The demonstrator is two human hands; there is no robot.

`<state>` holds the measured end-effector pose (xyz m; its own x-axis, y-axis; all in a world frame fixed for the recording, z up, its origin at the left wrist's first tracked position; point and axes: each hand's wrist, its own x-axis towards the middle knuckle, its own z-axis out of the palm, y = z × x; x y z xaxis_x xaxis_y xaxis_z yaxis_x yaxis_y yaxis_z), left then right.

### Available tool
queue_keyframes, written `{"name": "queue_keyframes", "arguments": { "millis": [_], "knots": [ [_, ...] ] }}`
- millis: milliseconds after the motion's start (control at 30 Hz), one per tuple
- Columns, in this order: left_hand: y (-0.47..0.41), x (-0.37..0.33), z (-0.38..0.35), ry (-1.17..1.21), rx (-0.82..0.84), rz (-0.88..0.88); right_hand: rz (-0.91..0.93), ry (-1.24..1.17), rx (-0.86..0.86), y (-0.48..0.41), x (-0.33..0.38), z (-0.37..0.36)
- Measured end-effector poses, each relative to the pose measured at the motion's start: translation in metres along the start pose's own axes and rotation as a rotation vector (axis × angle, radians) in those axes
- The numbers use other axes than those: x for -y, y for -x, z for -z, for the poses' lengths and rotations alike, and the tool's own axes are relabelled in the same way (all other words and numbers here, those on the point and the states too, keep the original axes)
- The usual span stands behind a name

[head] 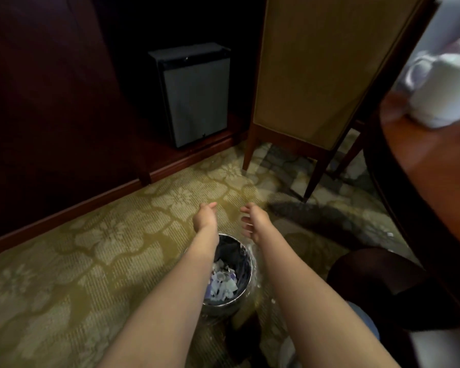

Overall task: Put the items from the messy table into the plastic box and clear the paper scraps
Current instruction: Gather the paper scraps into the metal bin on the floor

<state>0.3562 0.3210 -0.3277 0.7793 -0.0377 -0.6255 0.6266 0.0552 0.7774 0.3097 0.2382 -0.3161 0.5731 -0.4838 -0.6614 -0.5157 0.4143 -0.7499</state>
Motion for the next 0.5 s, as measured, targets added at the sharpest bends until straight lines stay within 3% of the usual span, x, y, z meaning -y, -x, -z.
{"name": "queue_keyframes", "arguments": {
  "millis": [267, 500],
  "knots": [
    [0.056, -0.047, -0.017, 0.029, 0.101, -0.173, 0.135, -0.035, 0.018, 0.051, 0.045, 0.022],
    [0.114, -0.086, -0.029, 0.096, 0.213, -0.207, 0.229, -0.163, 0.037, 0.098, 0.086, 0.049]
  ]
}}
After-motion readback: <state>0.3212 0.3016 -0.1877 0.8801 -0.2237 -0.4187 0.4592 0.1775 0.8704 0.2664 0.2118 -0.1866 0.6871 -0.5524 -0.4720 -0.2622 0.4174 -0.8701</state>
